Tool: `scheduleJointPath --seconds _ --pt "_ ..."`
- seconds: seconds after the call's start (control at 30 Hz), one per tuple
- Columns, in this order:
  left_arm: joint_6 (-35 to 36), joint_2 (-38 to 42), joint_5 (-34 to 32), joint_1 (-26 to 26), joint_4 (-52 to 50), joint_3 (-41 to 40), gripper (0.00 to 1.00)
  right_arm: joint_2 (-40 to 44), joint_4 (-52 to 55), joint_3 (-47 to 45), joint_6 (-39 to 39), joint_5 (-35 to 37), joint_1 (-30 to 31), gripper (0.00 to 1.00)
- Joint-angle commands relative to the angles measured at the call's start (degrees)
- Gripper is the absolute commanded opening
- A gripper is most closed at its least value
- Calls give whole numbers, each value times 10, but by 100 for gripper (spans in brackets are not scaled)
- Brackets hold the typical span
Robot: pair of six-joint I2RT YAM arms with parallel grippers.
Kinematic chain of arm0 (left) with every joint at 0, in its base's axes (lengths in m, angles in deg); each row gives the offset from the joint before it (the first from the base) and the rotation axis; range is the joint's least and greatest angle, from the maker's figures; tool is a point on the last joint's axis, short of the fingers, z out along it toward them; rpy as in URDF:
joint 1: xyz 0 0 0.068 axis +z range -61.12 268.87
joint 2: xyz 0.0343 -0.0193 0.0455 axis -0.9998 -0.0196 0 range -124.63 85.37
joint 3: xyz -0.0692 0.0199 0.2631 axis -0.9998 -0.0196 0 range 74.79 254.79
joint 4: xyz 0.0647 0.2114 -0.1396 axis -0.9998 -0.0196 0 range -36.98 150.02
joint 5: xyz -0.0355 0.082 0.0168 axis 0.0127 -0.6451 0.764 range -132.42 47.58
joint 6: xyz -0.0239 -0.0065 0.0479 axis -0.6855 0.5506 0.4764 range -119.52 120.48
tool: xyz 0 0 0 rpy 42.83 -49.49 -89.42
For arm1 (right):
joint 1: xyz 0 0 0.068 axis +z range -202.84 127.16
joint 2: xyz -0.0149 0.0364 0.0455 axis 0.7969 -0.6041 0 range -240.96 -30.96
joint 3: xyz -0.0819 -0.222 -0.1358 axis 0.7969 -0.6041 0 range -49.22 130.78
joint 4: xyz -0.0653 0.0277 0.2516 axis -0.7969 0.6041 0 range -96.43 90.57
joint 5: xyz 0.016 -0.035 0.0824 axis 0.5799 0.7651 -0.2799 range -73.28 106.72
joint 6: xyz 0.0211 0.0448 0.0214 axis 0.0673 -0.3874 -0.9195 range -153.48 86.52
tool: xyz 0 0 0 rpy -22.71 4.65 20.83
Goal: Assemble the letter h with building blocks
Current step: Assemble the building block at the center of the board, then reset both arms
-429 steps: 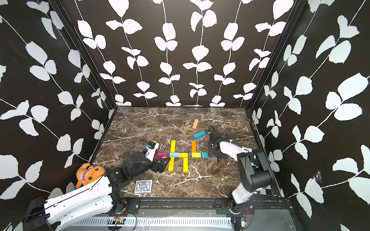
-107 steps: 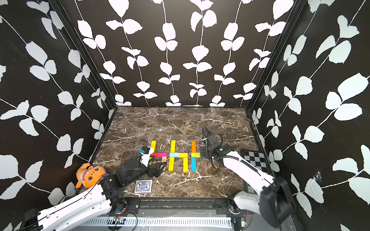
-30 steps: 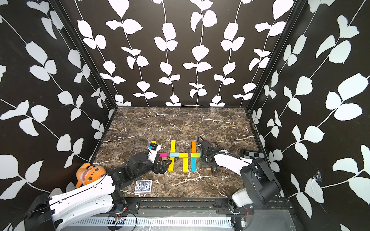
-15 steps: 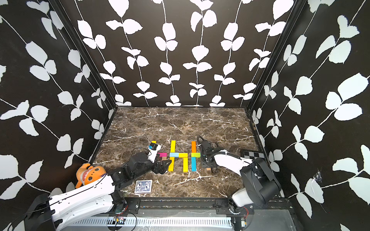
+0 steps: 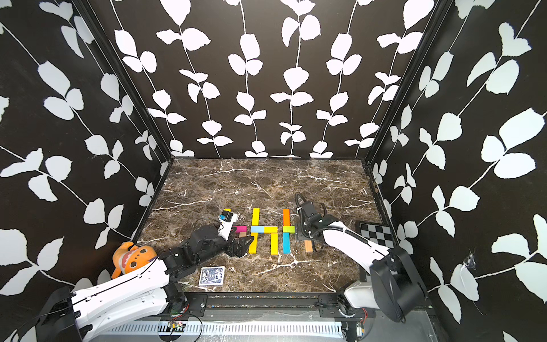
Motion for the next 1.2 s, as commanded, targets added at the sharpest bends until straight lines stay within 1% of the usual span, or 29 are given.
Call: scheduleJointPath --seconds 0.0,0.13,0.3,0.37,0.4,0.57,0.73,0.97,1.17 --pt "2 15 2 2 8 13 99 1 -26 34 10 -36 -3 79" --pt "0 14 3 2 9 13 99 -40 -90 51 -11 -83 -3 79" --pt "-3 14 7 2 5 13 99 -135 -141 99 -38 -109 -3 79" --pt "-4 19 6 2 1 13 99 -159 -146 124 -44 -112 -2 79" --pt "-5 22 6 2 -2 13 99 -185 -149 135 -44 -110 -2 79" --pt "-6 41 1 2 -14 7 99 -237 -133 171 -54 -103 -2 78" --pt "-9 49 -2 2 -14 2 99 -248 -129 166 -71 -98 -2 77" --pt "-10 44 2 2 -14 4 99 -257 -137 148 -82 -124 0 76" --pt "-11 41 4 2 -12 7 99 -268 -138 148 -85 -126 2 76"
